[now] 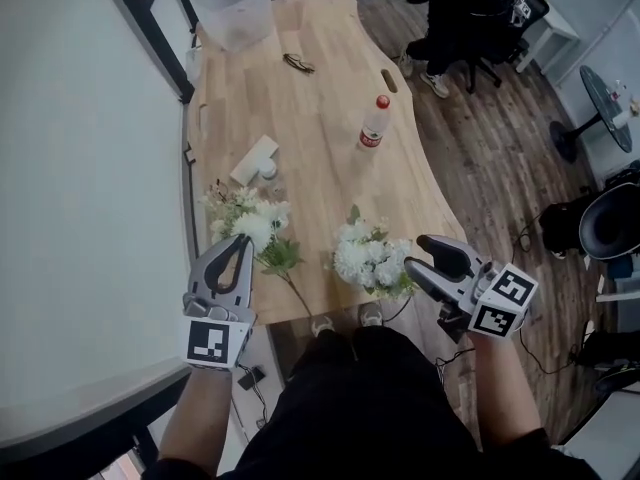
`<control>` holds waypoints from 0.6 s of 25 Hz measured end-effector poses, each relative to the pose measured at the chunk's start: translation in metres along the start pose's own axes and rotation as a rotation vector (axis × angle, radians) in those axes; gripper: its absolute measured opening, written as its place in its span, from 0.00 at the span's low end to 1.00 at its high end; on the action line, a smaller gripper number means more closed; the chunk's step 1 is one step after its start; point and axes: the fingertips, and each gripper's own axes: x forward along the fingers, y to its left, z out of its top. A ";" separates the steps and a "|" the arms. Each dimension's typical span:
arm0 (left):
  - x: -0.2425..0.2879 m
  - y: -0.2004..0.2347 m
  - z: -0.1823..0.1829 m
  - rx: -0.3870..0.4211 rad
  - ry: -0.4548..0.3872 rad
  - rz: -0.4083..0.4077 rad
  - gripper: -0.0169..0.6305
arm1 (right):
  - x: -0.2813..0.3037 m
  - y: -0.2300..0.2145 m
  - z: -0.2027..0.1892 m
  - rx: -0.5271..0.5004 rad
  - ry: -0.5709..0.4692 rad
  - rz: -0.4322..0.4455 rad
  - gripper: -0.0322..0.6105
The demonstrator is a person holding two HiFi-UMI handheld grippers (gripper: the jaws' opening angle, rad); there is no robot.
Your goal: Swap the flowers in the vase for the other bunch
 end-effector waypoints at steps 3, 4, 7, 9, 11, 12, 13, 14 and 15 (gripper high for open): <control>0.006 -0.004 -0.003 0.007 0.016 0.015 0.06 | 0.006 -0.009 -0.004 0.012 0.011 0.033 0.38; 0.007 -0.005 -0.004 0.006 0.022 0.026 0.06 | 0.008 -0.011 -0.005 0.014 0.016 0.050 0.38; 0.009 -0.007 -0.001 0.000 0.033 0.066 0.06 | 0.015 -0.015 -0.012 0.009 0.052 0.105 0.38; 0.009 -0.009 -0.001 0.004 0.044 0.088 0.06 | 0.020 -0.017 -0.019 0.001 0.092 0.131 0.38; 0.009 -0.007 0.002 0.016 0.050 0.111 0.06 | 0.024 -0.021 -0.025 0.007 0.129 0.145 0.38; 0.008 -0.006 0.005 0.024 0.049 0.123 0.06 | 0.026 -0.021 -0.028 0.011 0.144 0.158 0.38; 0.008 -0.005 0.009 0.031 0.049 0.132 0.06 | 0.028 -0.021 -0.029 0.011 0.157 0.176 0.38; 0.008 -0.003 0.013 0.038 0.048 0.140 0.06 | 0.030 -0.020 -0.029 0.006 0.168 0.190 0.36; 0.009 -0.002 0.017 0.043 0.044 0.147 0.06 | 0.032 -0.020 -0.029 -0.002 0.175 0.199 0.29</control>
